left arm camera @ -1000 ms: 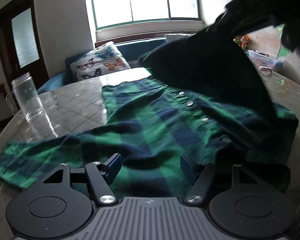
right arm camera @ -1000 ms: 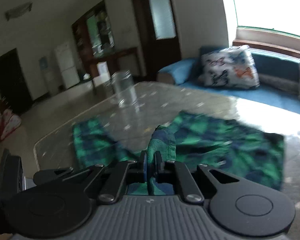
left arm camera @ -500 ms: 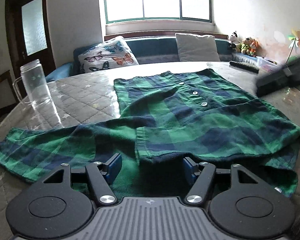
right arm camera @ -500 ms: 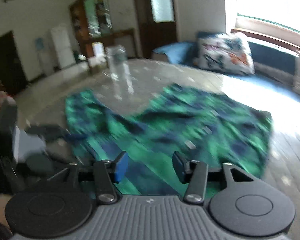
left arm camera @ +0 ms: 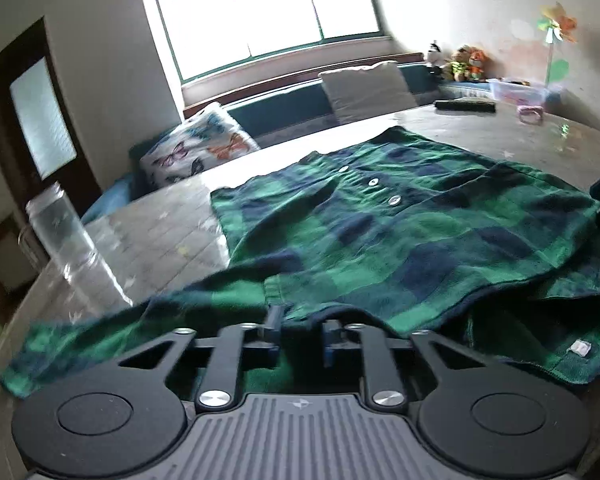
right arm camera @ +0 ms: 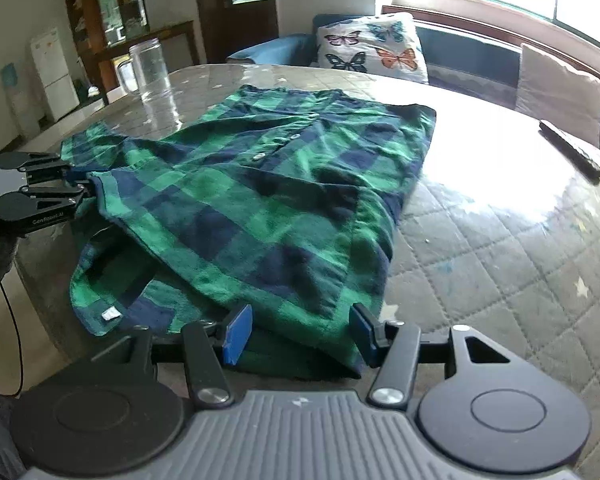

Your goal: Fold clothes

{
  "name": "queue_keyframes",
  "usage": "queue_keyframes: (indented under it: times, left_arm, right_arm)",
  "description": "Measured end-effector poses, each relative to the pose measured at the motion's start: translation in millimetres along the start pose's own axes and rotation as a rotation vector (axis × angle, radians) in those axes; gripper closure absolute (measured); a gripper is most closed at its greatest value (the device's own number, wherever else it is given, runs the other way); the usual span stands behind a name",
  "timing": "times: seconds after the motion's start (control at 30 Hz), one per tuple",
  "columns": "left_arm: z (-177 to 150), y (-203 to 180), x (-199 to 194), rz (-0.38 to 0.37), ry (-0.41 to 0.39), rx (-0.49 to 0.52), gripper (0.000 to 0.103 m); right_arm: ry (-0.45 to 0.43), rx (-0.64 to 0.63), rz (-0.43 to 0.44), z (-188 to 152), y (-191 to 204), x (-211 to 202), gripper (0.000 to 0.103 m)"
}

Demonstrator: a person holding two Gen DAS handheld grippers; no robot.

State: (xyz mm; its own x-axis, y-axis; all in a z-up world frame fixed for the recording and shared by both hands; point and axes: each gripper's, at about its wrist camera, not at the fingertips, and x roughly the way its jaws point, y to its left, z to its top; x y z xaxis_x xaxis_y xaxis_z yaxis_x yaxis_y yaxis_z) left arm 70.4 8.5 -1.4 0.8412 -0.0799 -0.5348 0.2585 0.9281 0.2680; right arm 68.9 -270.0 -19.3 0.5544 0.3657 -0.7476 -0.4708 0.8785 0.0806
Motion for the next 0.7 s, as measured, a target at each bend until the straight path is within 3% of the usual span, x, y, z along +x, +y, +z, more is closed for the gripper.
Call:
queue_keyframes:
  times: [0.23,0.4,0.53,0.7]
  left_arm:
    - [15.2,6.2,-12.5,0.049,-0.113,0.008,0.092]
    - [5.2,10.1,-1.4,0.072,-0.071,0.026,0.092]
    - [-1.7,9.8,5.3,0.072,-0.045,0.033,0.092]
    - [-8.4,11.1,8.1,0.074,-0.018,0.030,0.089]
  right_arm:
    - [0.023,-0.013,0.023,1.5,3.9,9.9,0.048]
    - [0.046,-0.028,0.042,3.0,7.6,18.3,0.048]
    - [-0.013,-0.008,0.055,19.7,2.4,11.1,0.048]
    - [-0.062,0.002,0.036,46.2,-6.8,30.5,0.048]
